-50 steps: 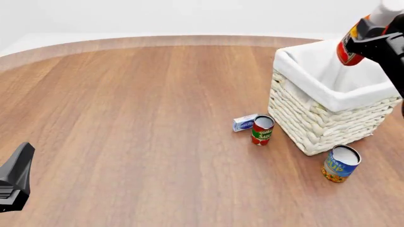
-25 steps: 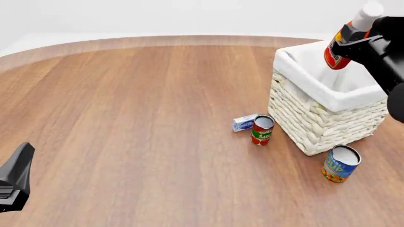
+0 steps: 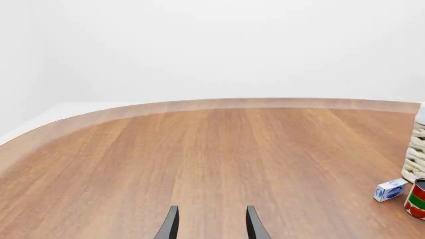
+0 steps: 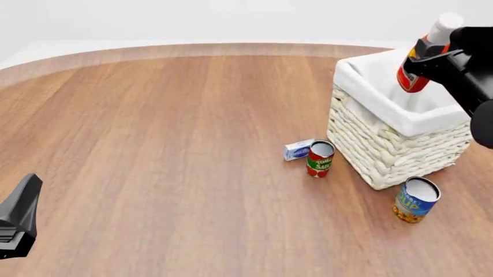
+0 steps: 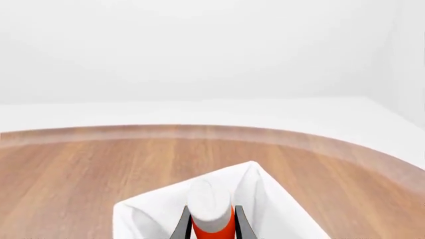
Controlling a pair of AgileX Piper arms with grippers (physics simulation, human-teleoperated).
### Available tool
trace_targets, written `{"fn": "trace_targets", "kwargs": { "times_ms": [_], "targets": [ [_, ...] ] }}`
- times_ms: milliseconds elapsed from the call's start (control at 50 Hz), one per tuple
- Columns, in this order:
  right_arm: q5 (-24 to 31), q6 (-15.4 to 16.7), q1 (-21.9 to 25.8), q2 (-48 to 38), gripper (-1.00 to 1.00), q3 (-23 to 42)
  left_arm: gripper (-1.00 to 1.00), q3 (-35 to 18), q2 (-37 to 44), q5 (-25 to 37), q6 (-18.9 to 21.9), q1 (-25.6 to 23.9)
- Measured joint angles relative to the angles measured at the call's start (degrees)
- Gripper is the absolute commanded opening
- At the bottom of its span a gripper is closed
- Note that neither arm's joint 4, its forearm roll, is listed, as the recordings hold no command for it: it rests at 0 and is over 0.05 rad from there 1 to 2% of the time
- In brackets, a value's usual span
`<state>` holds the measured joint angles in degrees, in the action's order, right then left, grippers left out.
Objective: Pick up the ketchup, and put it in the basket.
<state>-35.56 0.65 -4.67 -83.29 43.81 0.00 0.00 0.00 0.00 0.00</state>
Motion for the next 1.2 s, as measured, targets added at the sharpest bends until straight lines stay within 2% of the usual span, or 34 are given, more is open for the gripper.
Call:
{"fn": "trace_targets", "kwargs": {
  "times_ms": [1200],
  "targets": [
    [3.4, 2.1, -0.3, -7.0, -1.00, 4.1, 1.00, 0.0, 0.0, 0.0, 0.0, 0.0]
  ]
}}
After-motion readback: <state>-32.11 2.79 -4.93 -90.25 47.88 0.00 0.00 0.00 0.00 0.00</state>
